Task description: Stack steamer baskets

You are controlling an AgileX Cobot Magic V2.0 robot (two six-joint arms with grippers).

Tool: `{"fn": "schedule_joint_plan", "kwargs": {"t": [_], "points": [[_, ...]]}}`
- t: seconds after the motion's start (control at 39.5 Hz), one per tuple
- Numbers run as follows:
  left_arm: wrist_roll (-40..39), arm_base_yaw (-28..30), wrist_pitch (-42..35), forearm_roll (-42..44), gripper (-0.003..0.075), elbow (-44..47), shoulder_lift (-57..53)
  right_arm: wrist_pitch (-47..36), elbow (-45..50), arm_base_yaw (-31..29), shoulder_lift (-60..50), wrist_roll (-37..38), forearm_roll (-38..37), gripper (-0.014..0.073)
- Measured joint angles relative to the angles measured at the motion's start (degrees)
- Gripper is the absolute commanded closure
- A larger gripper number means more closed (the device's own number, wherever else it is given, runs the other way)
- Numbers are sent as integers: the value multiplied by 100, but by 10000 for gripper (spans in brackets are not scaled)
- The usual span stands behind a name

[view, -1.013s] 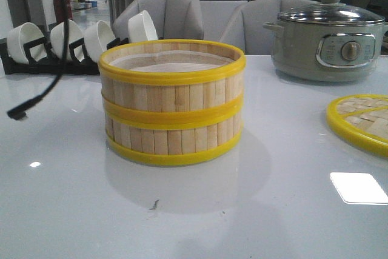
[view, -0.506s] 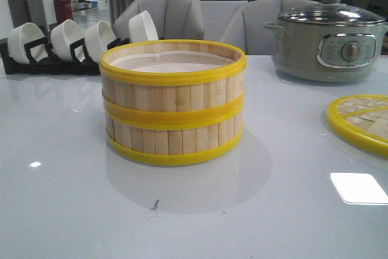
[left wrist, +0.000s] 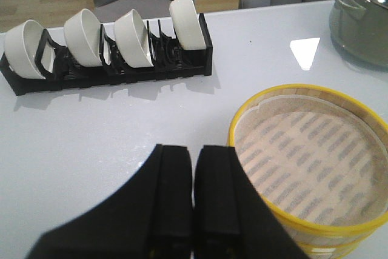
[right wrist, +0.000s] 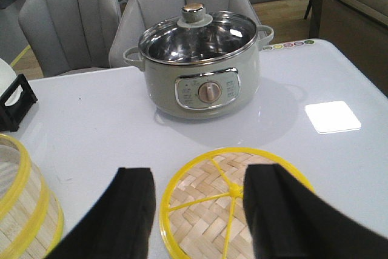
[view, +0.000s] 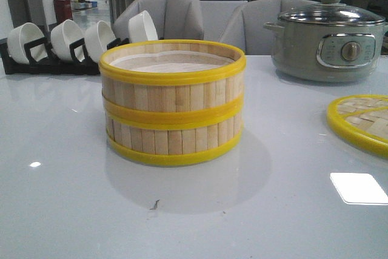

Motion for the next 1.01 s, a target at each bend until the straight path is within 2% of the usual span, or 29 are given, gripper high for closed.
{"fn": "schedule_joint_plan", "kwargs": {"t": [0.2, 0.38, 0.68, 0.76, 0.91, 0.96, 1.01], "points": [[-25, 0, -834, 0, 636, 1526, -1109, 37, 0, 0, 0, 0, 0, 151], [-30, 0, -1280, 0, 636, 2489, -1761, 37, 0, 0, 0, 0, 0, 151], [-30, 0, -1524, 0, 636, 3315, -2084, 47, 0, 0, 0, 0, 0, 160], [-30, 0, -1524, 0, 636, 3408, -2084, 71, 0, 0, 0, 0, 0, 247], [-30, 0, -1524, 0, 636, 3448, -2084, 351, 0, 0, 0, 0, 0, 561], [-30, 0, -1524, 0, 636, 3448, -2084, 483, 0, 0, 0, 0, 0, 526], [-30, 0, -1524, 0, 636, 3448, -2084, 600, 0, 0, 0, 0, 0, 527]]}}
